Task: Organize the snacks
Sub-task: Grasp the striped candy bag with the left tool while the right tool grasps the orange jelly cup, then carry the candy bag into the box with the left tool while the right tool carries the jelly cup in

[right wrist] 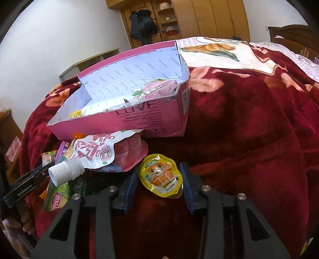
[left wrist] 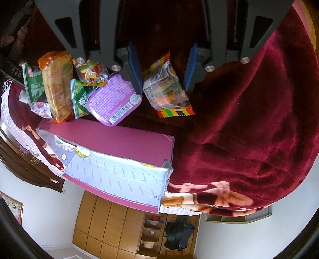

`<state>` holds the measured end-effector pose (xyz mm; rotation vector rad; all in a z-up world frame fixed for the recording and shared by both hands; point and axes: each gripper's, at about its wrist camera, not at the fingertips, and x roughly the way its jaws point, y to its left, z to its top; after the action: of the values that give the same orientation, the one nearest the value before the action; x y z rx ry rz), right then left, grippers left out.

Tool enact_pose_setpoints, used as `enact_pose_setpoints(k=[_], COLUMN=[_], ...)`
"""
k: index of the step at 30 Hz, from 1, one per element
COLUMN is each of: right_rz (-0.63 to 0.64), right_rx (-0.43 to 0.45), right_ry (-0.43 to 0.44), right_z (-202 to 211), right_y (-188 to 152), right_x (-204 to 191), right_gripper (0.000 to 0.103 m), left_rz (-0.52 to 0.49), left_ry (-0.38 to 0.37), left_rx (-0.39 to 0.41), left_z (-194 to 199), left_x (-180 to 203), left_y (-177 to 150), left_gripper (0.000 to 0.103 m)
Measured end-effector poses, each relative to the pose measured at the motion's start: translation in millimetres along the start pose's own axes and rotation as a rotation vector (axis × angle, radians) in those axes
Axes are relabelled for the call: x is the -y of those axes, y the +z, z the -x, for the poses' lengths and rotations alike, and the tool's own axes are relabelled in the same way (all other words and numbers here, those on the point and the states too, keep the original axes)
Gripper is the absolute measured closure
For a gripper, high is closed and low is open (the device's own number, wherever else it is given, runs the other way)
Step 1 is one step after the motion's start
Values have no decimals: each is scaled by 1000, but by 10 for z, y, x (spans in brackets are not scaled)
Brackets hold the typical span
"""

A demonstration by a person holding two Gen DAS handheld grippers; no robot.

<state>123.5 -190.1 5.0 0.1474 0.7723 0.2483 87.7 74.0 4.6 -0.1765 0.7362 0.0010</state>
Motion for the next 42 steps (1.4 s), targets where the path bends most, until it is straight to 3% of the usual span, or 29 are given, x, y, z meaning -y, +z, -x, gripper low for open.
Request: enact_pose_setpoints(k=[27, 42], right_rz=[29, 1], right_rx=[138, 150], right_ry=[-10, 4], right_z=[478, 629], right_y=[-210, -194], right_x=[-102, -54], right_gripper=[62, 62], left_rz=[8, -52], left_ry=[-57, -49], left_rx=[86, 126], left_z=[431, 460], left_x=[116, 295], left_y=[59, 412], left_gripper=[63, 63])
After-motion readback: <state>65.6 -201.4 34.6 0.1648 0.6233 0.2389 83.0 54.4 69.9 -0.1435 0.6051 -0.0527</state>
